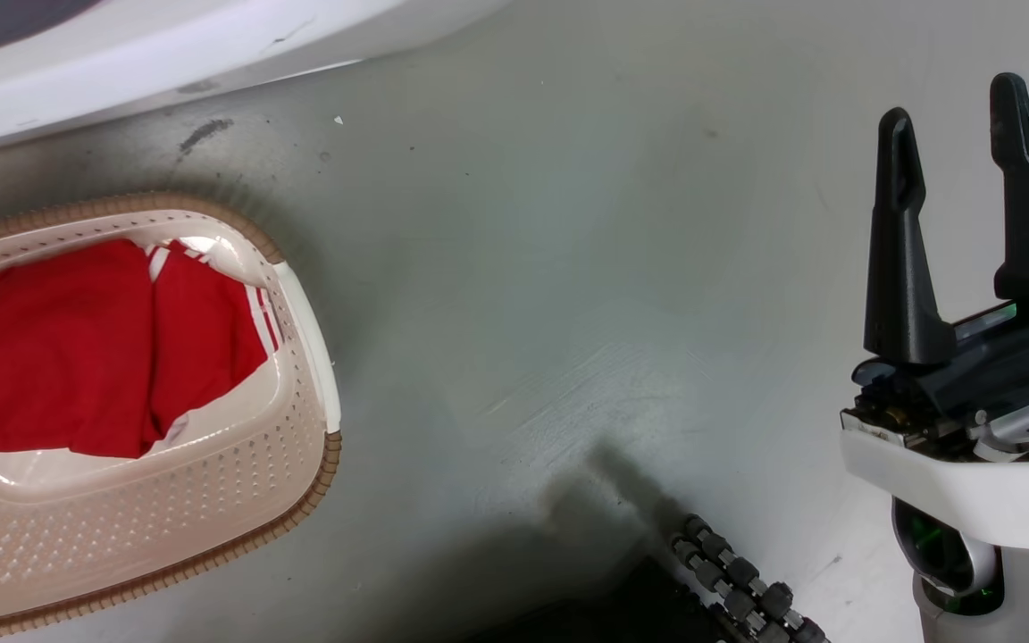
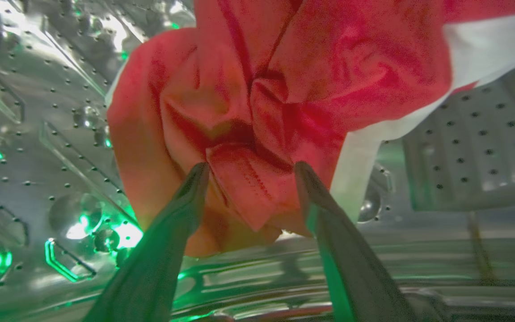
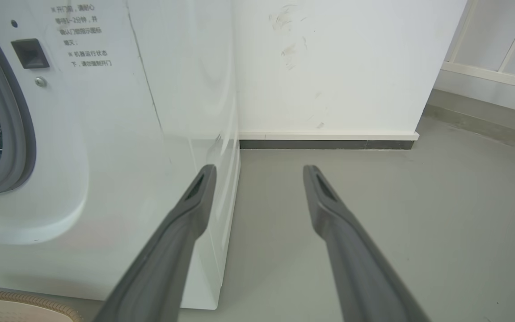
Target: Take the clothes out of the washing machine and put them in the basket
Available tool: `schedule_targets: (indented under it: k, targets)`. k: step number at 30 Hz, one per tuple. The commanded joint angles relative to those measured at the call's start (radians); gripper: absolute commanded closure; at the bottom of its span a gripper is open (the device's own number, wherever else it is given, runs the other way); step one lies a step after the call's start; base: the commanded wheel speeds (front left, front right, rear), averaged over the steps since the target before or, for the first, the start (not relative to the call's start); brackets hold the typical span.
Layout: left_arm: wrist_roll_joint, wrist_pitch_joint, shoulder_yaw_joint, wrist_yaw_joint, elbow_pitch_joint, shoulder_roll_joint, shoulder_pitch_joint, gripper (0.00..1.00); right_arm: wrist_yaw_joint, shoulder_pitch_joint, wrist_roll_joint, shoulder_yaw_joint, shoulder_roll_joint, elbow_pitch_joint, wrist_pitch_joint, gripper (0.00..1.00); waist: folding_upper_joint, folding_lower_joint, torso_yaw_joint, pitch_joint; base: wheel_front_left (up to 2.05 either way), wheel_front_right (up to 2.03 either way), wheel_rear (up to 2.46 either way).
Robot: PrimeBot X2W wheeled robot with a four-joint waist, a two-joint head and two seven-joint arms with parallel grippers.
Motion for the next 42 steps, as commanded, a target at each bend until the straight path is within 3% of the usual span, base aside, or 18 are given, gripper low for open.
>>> schedule_targets:
  k: [1, 13, 14, 15, 23, 42]
  targets:
    - [-0.001, 0.010, -0.006, 0.000, 0.004, 0.008, -0.010, 0.00, -0.001, -0.015, 0.006, 0.002, 0.001, -0.007, -0.002, 0.00, 0.0000, -0.0001, -0.005, 0.009, 0.00, 0.00, 0.00]
    - [-0.018, 0.037, -0.061, 0.000, 0.029, 0.039, -0.007, 0.00, -0.001, -0.012, 0.023, -0.004, 0.001, -0.019, -0.002, 0.00, 0.0000, -0.0001, -0.019, 0.040, 0.00, 0.00, 0.00]
    - [-0.021, 0.037, -0.068, 0.000, 0.031, 0.038, -0.007, 0.15, -0.001, -0.012, 0.023, -0.005, 0.001, -0.019, -0.002, 0.00, 0.0000, -0.0001, -0.019, 0.040, 0.00, 0.00, 0.00]
    - [-0.022, 0.029, -0.074, 0.000, 0.028, 0.041, -0.008, 1.00, -0.001, -0.011, 0.023, -0.005, 0.001, -0.019, -0.002, 0.00, 0.0000, -0.0001, -0.019, 0.040, 0.00, 0.00, 0.00]
    - [-0.033, -0.060, -0.105, 0.000, 0.013, 0.059, -0.021, 1.00, -0.001, -0.019, 0.023, 0.005, 0.001, -0.014, -0.002, 0.00, 0.0000, -0.0001, -0.016, 0.024, 0.00, 0.00, 0.00]
    - [-0.154, -0.459, -0.090, 0.001, 0.125, -0.047, 0.181, 1.00, -0.001, 0.023, -0.033, 0.020, 0.000, 0.038, -0.002, 0.00, 0.0000, -0.0001, 0.044, -0.196, 0.00, 0.00, 0.00]
